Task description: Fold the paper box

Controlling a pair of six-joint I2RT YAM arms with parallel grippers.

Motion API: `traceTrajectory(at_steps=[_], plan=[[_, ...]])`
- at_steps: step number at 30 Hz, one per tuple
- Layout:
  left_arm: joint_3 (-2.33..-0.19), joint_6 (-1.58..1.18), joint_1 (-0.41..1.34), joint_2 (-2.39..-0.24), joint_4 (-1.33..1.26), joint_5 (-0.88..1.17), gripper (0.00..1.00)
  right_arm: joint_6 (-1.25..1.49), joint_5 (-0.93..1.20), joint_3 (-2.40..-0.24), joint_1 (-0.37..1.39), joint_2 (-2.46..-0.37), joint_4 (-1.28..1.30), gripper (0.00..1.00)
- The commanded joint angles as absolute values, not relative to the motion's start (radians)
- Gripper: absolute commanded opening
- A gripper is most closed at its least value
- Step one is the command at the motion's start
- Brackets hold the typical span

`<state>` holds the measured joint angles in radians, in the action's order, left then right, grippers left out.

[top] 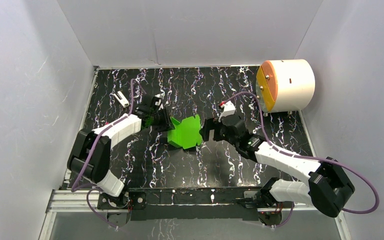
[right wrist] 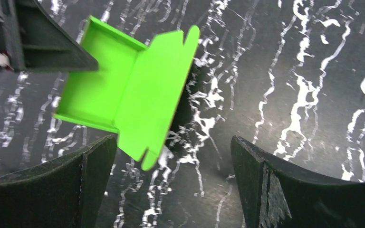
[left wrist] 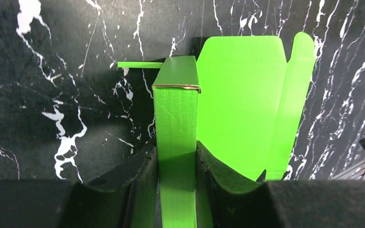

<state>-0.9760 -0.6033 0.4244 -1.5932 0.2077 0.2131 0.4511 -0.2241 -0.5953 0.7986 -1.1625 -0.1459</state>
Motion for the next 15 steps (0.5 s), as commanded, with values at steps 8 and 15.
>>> traceTrajectory(at_steps=[8,15], plan=[[-0.746,-0.780,0.416,-1.401,-0.052,0.312,0.28,0.529,-0.124,-0.938,0.793,-1.323,0.126,0.99],[-0.631,-0.891,0.416,-1.374,-0.216,0.333,0.29,0.514,-0.121,-1.069,0.780,-1.465,0.265,0.95]])
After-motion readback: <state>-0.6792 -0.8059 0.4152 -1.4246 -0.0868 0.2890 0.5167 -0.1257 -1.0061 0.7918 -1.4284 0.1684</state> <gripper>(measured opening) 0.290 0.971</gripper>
